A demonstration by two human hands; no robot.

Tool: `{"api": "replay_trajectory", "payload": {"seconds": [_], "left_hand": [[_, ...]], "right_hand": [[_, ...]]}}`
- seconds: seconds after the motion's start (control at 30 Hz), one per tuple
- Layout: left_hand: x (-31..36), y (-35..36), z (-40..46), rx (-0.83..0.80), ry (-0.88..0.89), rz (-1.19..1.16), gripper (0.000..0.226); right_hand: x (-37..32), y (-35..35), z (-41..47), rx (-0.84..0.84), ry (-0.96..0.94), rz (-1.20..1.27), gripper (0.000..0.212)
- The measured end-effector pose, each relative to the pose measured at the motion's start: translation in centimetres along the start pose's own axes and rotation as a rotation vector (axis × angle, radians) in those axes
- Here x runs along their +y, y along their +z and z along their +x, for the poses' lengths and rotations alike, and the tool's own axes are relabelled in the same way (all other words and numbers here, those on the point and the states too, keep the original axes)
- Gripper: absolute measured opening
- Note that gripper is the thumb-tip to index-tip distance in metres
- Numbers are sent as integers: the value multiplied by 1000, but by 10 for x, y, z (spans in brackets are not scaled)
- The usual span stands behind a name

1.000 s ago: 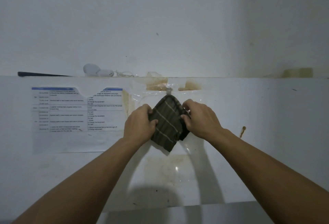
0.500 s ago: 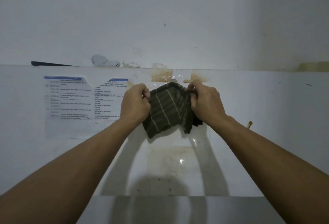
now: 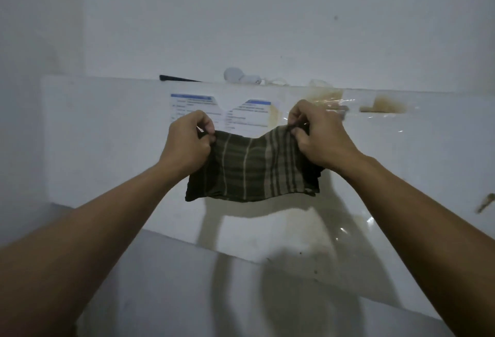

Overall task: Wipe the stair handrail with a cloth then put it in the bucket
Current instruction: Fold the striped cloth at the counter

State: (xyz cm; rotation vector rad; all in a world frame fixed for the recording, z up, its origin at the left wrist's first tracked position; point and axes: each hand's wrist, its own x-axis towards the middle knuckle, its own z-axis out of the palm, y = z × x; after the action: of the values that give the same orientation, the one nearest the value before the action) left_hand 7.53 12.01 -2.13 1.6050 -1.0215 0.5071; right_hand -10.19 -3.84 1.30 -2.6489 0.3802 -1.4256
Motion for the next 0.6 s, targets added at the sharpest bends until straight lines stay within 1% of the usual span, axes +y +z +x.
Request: {"api": "replay_trajectory", "payload": {"seconds": [0.13, 0.27, 0.4, 0.5, 0.57, 0.6], "left_hand": [[-55, -64, -26, -71, -155, 73, 9], [-103, -137, -57, -100, -333, 97, 16], [-143, -210, -89, -39, -478, 120, 16], [-163, -267, -117, 10, -562, 136, 13], [-172, -302, -137, 32, -594, 180, 22], [-175, -319, -147, 48, -611, 215, 26]], "right_hand": [[-30, 60, 4, -228, -32, 146, 17], [-76, 124, 9, -403, -90, 293, 22], [-140, 190, 11, -542, -121, 430, 24], [-194, 235, 10, -635, -149, 526, 21], [-230, 265, 7, -695, -192, 574, 15], [-249, 279, 6, -720, -228, 585, 18]]}}
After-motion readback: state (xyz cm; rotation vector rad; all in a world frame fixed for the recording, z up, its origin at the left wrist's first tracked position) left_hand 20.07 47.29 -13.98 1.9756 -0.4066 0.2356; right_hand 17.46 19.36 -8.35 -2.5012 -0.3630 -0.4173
